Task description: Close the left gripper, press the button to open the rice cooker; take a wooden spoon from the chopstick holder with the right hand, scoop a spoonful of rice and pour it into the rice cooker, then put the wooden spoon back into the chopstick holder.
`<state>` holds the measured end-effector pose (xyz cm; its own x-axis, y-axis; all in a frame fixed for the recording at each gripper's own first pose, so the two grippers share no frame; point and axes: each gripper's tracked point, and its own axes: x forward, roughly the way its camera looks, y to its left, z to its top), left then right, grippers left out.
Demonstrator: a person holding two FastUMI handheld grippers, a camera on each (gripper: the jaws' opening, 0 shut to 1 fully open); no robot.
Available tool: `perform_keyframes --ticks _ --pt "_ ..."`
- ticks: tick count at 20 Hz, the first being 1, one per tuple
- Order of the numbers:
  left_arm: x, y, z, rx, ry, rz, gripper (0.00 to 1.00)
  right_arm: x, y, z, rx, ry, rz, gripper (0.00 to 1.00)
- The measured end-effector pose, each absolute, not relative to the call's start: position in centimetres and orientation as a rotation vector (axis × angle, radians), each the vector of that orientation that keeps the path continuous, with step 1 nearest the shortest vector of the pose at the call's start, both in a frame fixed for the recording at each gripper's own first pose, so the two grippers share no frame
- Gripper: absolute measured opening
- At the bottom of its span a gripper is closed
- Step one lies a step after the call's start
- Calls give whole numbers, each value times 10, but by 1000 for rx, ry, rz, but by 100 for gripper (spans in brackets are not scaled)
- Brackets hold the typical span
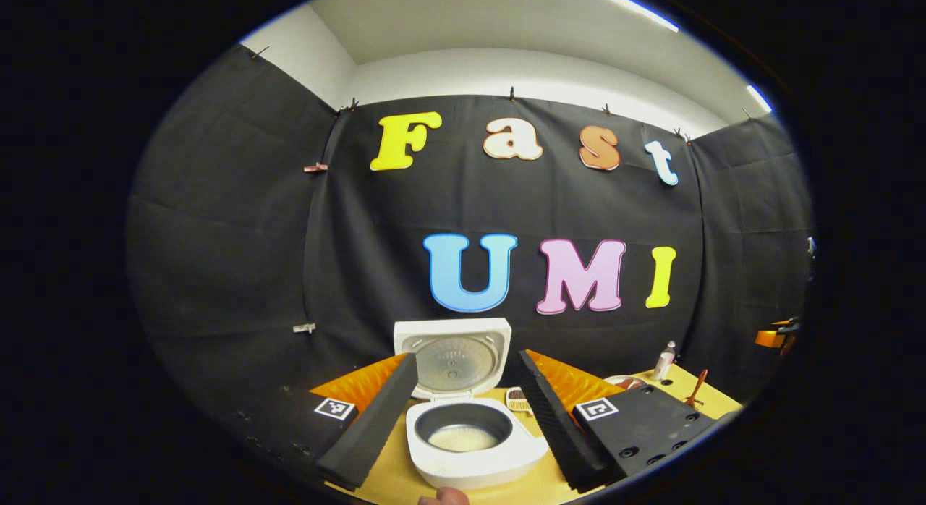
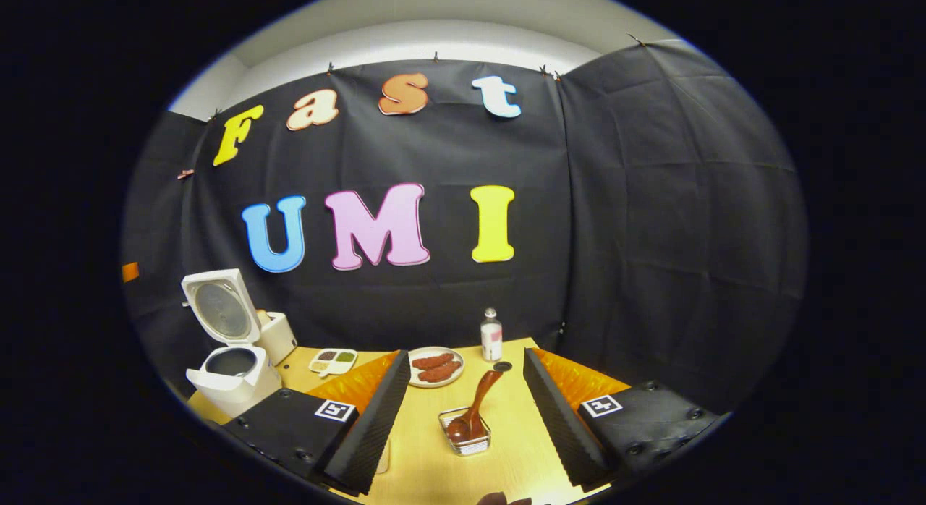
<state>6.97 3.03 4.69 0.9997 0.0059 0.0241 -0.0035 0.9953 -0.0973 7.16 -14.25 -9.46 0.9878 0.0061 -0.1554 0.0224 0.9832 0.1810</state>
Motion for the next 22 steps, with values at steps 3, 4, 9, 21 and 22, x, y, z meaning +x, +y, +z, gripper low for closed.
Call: perform_keyframes --ticks 3,4,9,21,22 --pt "110 41 56 -118 -54 -6 95 57 -128 -70 209 118 -11 100" --pt "125 44 59 -116 -64 -8 95 53 -125 -65 207 110 -17 97" --pt "205 55 63 -56 -87 -17 95 26 -114 -55 154 101 -50 97" --pt "393 70 -11 -2 147 81 94 -17 -116 -59 99 146 -163 97" --pt "400 68 -19 5 167 84 95 -20 -117 -59 95 149 -166 97"
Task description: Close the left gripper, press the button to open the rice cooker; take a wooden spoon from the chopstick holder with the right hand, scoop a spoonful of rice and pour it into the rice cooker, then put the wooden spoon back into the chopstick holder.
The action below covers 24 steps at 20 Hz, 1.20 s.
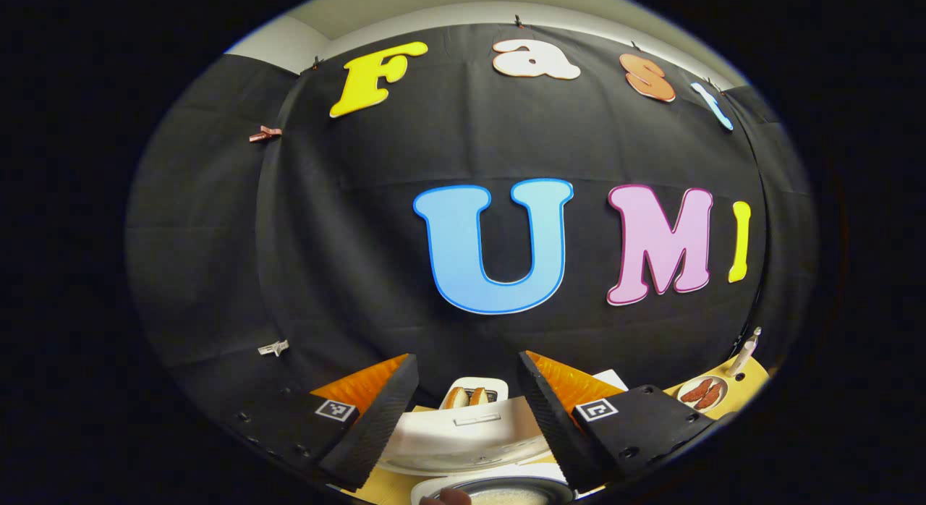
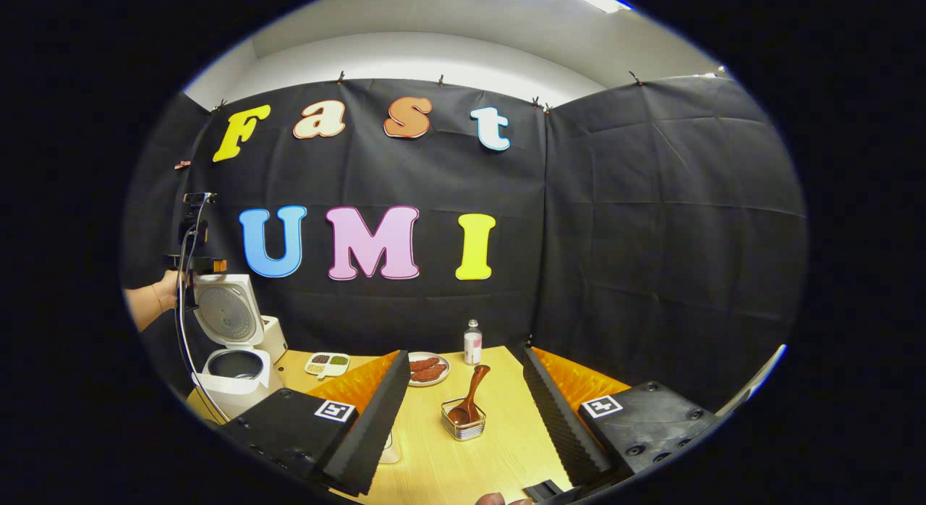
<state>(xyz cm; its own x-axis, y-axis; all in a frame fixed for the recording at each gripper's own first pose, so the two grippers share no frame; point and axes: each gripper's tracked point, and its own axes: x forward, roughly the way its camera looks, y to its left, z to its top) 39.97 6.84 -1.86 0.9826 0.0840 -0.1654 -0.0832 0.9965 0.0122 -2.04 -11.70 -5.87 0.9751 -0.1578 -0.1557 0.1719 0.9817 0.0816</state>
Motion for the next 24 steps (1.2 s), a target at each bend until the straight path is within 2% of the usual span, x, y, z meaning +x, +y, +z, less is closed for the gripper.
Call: perform_keyframes --ticks 2,3,4,7,8,9,18,24 --pt "400 68 -35 -1 206 95 94 -26 -121 -60 86 155 -176 98" --pt "402 66 -35 -34 192 95 100 -30 -123 -61 82 160 -180 98" --pt "399 66 -38 -64 202 97 96 -32 -126 -62 77 167 -183 97" --pt "383 59 -39 -78 207 97 98 -31 -129 -64 83 179 -169 97" --pt "374 57 -39 -78 209 96 98 -28 -130 -64 86 180 -162 93" --pt "364 53 -41 -85 213 94 98 -25 -129 -64 92 180 -152 98" --pt "256 14 -94 -97 234 96 98 -19 -117 -71 108 201 -39 98" --pt "211 -4 -151 -110 301 134 97 -27 -124 -76 105 219 -29 98"
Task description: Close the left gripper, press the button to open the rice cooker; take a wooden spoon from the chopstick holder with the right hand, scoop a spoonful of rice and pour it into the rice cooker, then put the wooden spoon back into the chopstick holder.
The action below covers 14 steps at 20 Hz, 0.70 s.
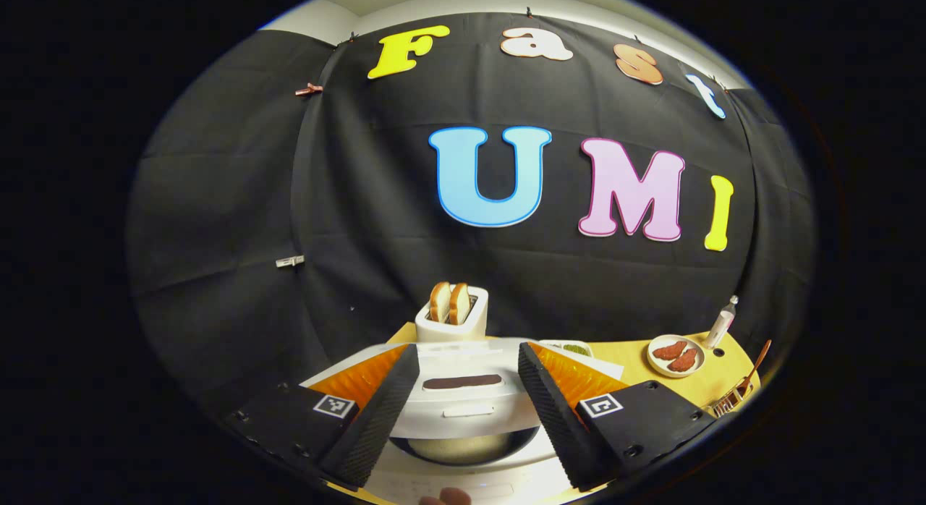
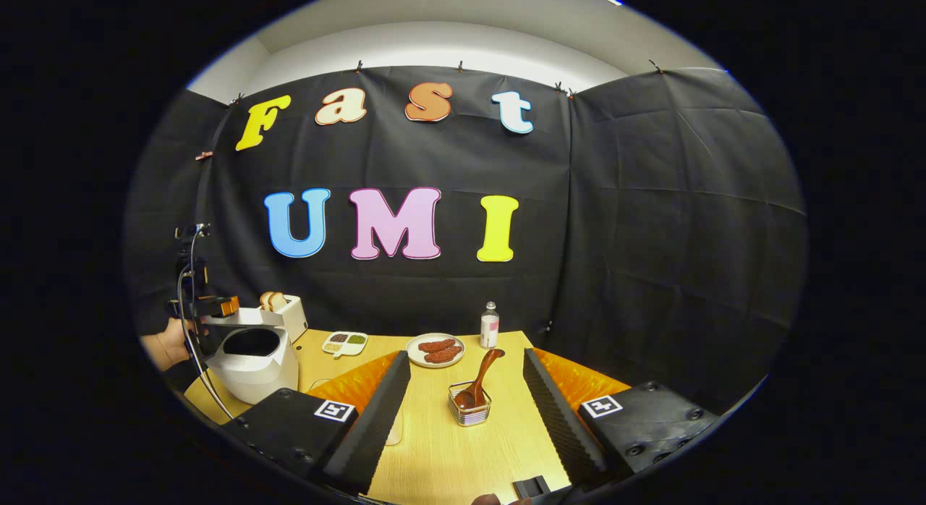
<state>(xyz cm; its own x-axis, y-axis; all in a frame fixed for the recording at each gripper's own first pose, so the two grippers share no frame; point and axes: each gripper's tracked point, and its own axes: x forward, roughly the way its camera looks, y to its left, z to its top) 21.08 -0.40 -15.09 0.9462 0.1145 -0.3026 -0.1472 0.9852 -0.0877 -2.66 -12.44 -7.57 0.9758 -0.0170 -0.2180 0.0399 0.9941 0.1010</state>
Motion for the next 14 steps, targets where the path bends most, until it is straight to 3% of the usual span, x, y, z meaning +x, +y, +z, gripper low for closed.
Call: perform_keyframes --ticks 14 --pt "176 -18 -227 -103 435 166 100 -32 -124 -77 94 221 -24 98"
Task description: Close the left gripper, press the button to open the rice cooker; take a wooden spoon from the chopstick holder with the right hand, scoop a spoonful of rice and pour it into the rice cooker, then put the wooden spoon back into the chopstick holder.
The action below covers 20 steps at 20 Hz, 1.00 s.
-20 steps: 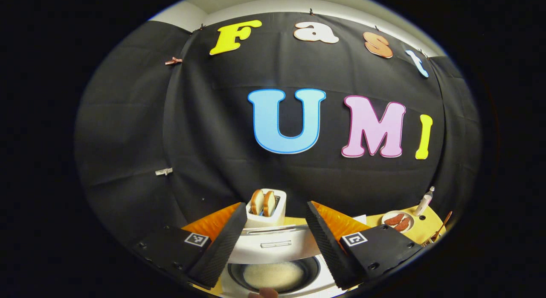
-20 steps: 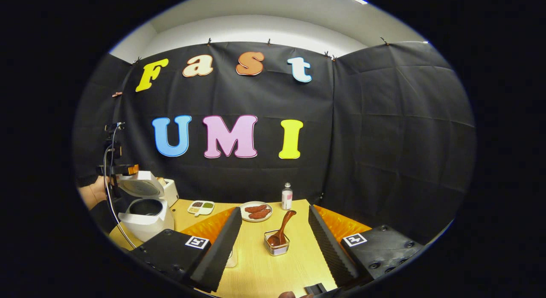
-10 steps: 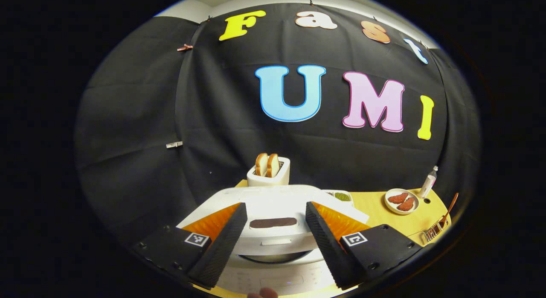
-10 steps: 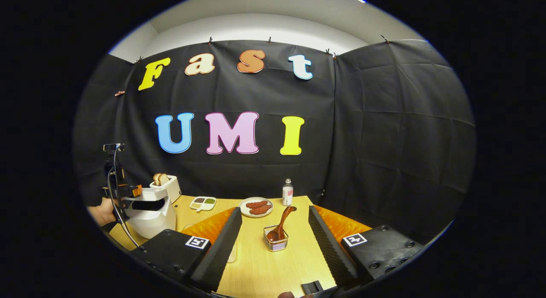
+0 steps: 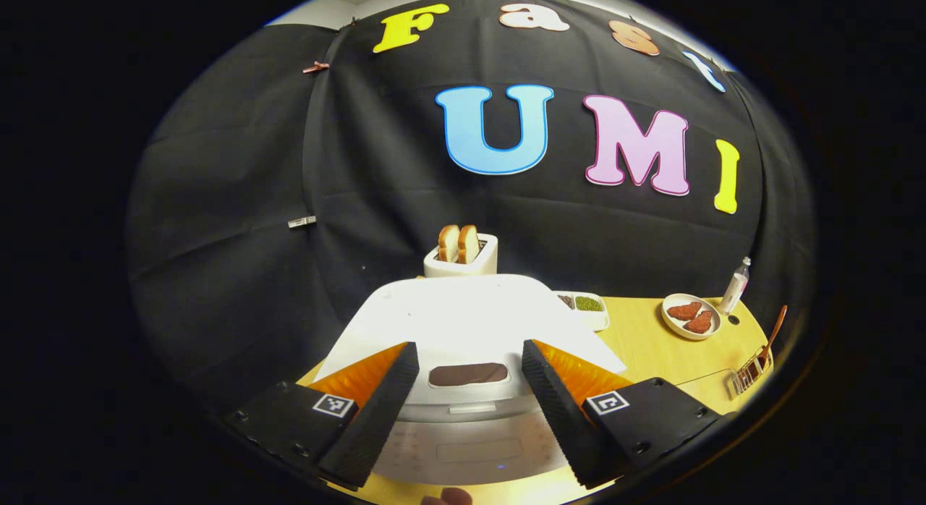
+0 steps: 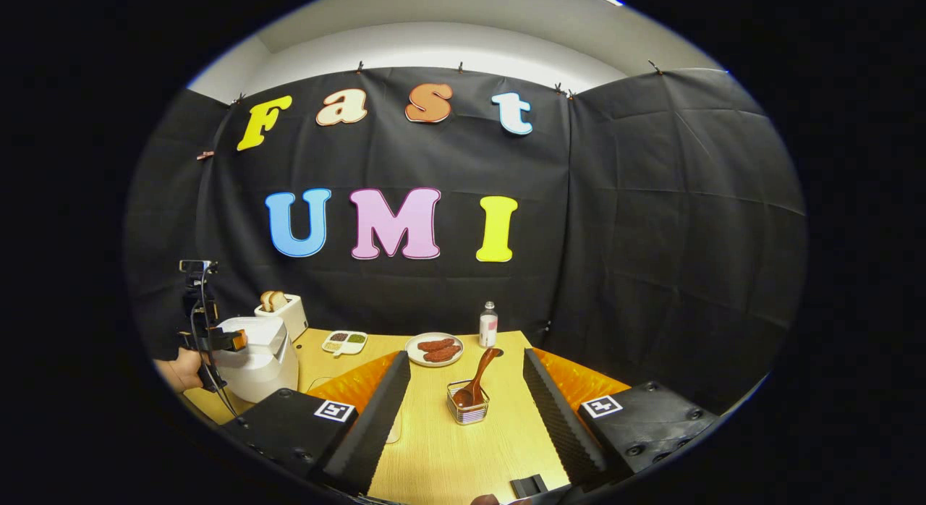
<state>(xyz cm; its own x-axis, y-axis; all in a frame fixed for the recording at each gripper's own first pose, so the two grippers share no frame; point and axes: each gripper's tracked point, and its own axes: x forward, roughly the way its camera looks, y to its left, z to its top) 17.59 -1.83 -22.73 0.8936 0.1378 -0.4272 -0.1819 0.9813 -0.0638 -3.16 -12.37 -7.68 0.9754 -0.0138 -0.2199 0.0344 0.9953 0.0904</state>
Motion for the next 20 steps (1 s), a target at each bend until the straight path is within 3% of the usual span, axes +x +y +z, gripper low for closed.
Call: perform_keyframes --ticks 14,20 --pt "170 -24 -250 -83 468 121 100 -22 -105 -77 97 221 5 98" --pt "174 -22 -223 -55 413 43 97 -24 -104 -70 112 205 12 98"
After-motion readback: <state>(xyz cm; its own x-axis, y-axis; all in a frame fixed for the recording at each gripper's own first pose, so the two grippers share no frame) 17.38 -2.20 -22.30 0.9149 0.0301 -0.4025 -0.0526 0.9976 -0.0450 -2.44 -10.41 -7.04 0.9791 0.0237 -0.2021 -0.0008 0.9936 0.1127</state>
